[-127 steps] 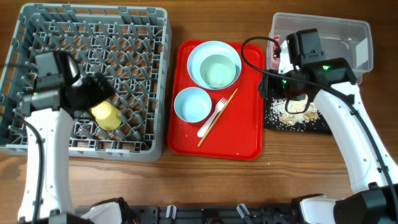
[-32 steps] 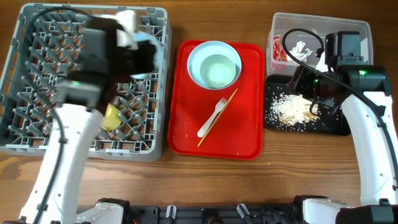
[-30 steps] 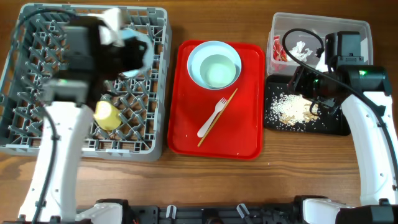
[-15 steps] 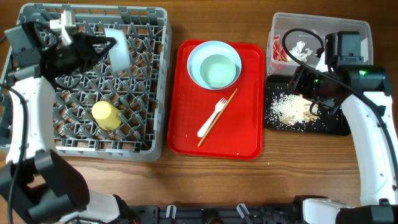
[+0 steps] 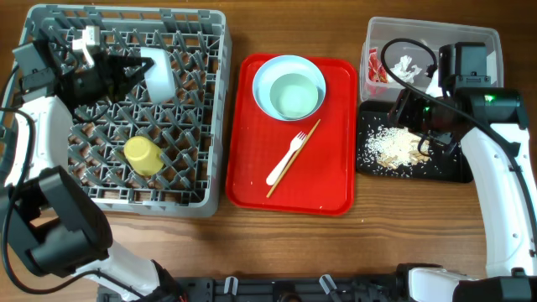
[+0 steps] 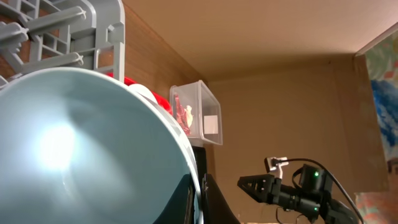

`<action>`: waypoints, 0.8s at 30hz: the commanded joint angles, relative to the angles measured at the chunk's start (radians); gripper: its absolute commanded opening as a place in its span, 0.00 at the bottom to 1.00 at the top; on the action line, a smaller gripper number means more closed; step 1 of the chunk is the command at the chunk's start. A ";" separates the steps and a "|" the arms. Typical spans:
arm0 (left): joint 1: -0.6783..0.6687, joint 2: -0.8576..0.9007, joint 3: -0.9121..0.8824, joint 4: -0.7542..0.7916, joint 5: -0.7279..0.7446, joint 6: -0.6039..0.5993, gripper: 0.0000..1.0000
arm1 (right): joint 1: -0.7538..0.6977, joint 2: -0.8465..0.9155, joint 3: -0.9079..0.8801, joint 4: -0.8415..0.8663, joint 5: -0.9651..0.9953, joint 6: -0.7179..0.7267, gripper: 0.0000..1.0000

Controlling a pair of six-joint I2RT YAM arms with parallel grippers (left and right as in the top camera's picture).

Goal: Sort waste into correct bins and load items into the dishwasher rack
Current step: 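Set the light-blue bowl upside down in the rack and release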

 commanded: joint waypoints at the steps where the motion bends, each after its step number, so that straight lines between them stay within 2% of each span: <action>1: 0.009 0.027 0.016 0.024 0.038 0.016 0.04 | -0.002 -0.012 0.011 0.001 0.014 0.011 0.65; 14: 0.071 0.113 0.013 -0.003 0.031 0.017 0.04 | -0.002 -0.012 0.011 -0.001 0.014 0.011 0.65; 17: 0.098 0.113 0.013 -0.035 -0.029 0.017 0.05 | -0.002 -0.012 0.012 -0.001 0.014 0.011 0.65; 22: 0.167 0.113 0.013 -0.118 -0.108 0.024 0.17 | -0.002 -0.012 0.012 -0.001 0.014 0.011 0.65; 24: 0.192 0.113 0.013 -0.135 -0.108 0.024 0.28 | -0.002 -0.012 0.012 -0.001 0.014 0.011 0.65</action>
